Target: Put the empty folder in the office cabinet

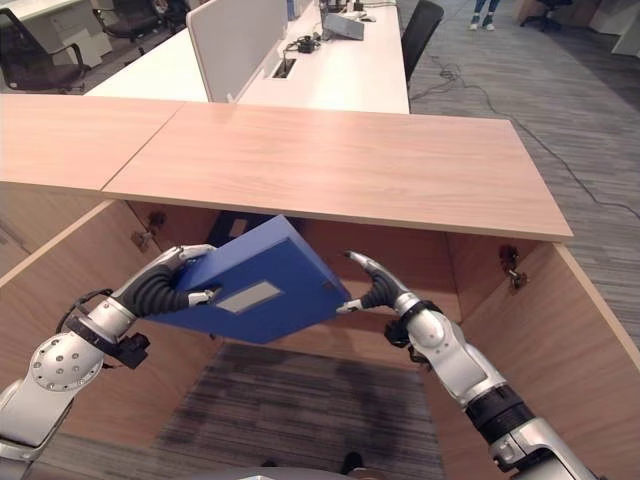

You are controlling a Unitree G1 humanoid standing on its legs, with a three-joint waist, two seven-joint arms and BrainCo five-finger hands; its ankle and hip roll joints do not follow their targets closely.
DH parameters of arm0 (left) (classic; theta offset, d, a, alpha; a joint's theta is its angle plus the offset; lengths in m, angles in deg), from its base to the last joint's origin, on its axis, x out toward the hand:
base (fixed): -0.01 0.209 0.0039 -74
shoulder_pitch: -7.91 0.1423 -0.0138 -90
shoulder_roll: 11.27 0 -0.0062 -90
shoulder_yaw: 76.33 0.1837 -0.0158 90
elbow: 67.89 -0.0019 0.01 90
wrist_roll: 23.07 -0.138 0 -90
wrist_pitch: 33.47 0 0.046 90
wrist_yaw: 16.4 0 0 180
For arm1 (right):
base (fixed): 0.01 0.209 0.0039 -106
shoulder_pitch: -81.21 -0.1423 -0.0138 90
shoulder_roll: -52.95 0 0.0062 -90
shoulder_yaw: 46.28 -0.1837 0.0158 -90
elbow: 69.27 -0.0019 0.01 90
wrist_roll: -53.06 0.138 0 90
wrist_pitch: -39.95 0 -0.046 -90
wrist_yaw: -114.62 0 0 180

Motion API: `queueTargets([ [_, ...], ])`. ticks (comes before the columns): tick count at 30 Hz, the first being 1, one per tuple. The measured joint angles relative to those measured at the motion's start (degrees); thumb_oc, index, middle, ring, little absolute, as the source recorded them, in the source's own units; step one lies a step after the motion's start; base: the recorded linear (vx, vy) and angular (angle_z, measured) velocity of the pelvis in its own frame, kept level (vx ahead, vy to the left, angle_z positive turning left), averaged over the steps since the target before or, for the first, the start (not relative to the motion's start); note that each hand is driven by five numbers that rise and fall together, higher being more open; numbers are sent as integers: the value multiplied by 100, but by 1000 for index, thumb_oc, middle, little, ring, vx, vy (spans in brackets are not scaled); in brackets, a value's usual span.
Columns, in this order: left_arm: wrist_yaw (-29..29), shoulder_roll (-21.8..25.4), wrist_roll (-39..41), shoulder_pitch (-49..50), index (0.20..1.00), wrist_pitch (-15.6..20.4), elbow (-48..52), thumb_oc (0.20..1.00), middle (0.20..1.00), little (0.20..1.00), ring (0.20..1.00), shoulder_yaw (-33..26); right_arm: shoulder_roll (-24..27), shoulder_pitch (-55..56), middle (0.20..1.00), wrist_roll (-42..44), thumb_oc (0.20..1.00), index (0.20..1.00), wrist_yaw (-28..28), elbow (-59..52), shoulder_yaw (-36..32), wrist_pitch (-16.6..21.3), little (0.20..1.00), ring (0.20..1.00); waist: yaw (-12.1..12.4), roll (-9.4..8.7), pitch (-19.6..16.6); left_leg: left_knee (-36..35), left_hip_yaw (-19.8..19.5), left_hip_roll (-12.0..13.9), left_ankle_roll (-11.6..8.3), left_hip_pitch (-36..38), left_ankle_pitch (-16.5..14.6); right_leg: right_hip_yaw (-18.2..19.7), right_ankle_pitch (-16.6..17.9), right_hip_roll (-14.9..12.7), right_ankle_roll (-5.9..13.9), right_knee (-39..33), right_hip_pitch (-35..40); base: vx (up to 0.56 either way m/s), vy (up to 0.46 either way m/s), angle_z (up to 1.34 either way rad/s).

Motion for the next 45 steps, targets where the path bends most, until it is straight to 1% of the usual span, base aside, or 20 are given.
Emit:
queueTargets([
  [5,16,54,0,-77,200,28,39,200,200,200,200,151,-192,-164,1000,88,1000,1000,-82,-13,173,23,1000,1000,-4,0,2,0,2,0,0,3,0,1,0,1,0,0,2,0,0,0],
  [12,8,116,-6,-288,200,17,32,200,200,200,200,274,-202,-202,1000,88,1000,1000,-40,26,194,20,1000,1000,16,-2,1,1,-2,-1,0,6,1,-3,1,0,0,1,7,0,0,0],
  [13,-12,200,-6,-430,200,9,25,200,200,200,200,344,-192,-283,1000,88,1000,1000,-11,82,197,18,1000,1000,18,-2,1,1,-1,-1,-1,6,1,-3,2,0,1,1,7,0,0,0],
  [16,-21,213,-20,-668,200,-65,23,200,200,200,200,376,-228,-464,1000,87,1000,1000,48,219,225,15,1000,1000,-8,-11,-3,1,1,0,-1,9,1,-2,5,1,-4,1,9,0,0,0],
  [17,-32,233,-20,-691,200,-66,22,200,200,200,200,374,-223,-510,200,88,200,200,48,243,225,15,200,200,-12,-12,-3,1,2,0,-1,9,1,-1,5,1,-4,1,9,0,0,0],
  [24,-84,243,-10,-834,200,-126,-30,200,200,200,200,474,-296,-618,200,316,200,200,39,438,410,11,200,200,-2,-107,-57,2,6,-1,-1,19,1,1,6,0,-4,1,16,0,0,0],
  [27,-132,219,-1,-841,200,-167,-37,200,200,200,200,514,-315,-618,200,351,200,200,-12,488,439,14,200,200,11,-118,-64,2,9,-3,-2,26,1,3,9,-4,1,1,22,0,0,0],
  [30,-153,161,66,-856,200,-172,-115,200,200,200,200,551,-340,-566,200,589,200,200,-88,551,468,34,200,200,15,-120,-66,2,8,-2,-3,33,3,3,9,-1,1,1,29,0,0,0],
  [32,-150,151,112,-882,200,-197,-222,200,200,200,200,628,-446,-444,200,890,200,200,-149,722,519,81,200,200,1,-128,-71,2,9,-2,-4,37,3,3,8,-1,2,1,30,0,0,0],
  [34,-103,180,112,-886,200,-306,-283,200,200,200,200,801,-608,-214,200,1230,200,200,-209,955,553,138,200,200,-2,-138,-79,2,9,-5,-4,37,3,3,9,-5,1,1,32,0,0,0],
  [35,-83,168,112,-884,200,-314,-352,200,200,200,200,870,-729,-38,200,1516,200,200,-236,1140,541,166,200,200,-2,-146,-84,1,8,-5,-4,36,3,2,8,-7,1,1,29,0,0,0],
  [36,-54,112,113,-879,200,-330,-513,200,200,200,200,1014,-1110,219,200,2021,200,200,-274,1531,360,270,200,200,13,-163,-100,2,4,-3,-5,37,2,-5,3,-4,-5,1,29,0,0,0],
  [37,19,78,113,-868,200,-369,-624,200,200,200,200,1078,-1296,388,200,2413,200,200,-296,1735,365,253,200,200,16,-165,-100,2,6,-2,-5,34,2,-4,3,-3,-4,1,28,0,0,0],
  [38,200,52,113,-800,514,-475,-795,514,514,514,514,1137,-1385,664,200,3003,200,200,-395,1819,565,115,200,200,20,-153,-87,2,11,-5,-5,14,2,-3,3,-6,-1,2,11,0,0,0],
  [39,261,55,114,-743,1000,-520,-832,1000,1000,1000,1000,1155,-1379,765,200,3190,200,200,-442,1829,672,42,200,200,14,-152,-86,2,17,-6,-5,9,2,2,5,-11,-2,0,6,0,0,0],
  [40,320,7,180,-538,1000,-532,-851,1000,1000,1000,1000,1159,-1382,944,200,3365,200,200,-492,1905,791,8,200,200,3,-150,-85,2,19,-7,-5,14,2,0,5,-12,0,1,12,0,0,0],
  [41,318,-157,352,-366,1000,-531,-907,1000,1000,1000,1000,1112,-1409,1047,200,3466,200,200,-568,2040,827,45,200,200,4,-151,-86,1,19,-7,-6,23,2,-3,5,-13,1,1,22,0,0,0],
  [43,245,-625,709,-231,1000,-538,-1045,1000,1000,1000,1000,1015,-1469,1206,200,3708,200,200,-644,2246,896,-68,200,200,67,-154,-85,1,11,-6,-6,16,2,-9,2,-14,0,-1,17,-1,-7,2],
  [44,43,-1047,1086,-126,1000,-460,-1066,1000,1000,1000,1000,889,-1617,1462,200,3935,200,200,-716,2401,796,-120,200,200,120,-164,-83,0,-5,-5,-15,4,8,-27,-15,-12,26,1,10,3,-16,6],
  [45,-61,-1521,1521,76,1000,-376,-1098,1000,1000,1000,1000,643,-1843,1747,200,4098,200,200,-696,2561,605,-212,200,200,120,-160,-79,-1,-15,-5,-19,8,5,-39,-47,-13,18,4,15,5,-11,6],
])
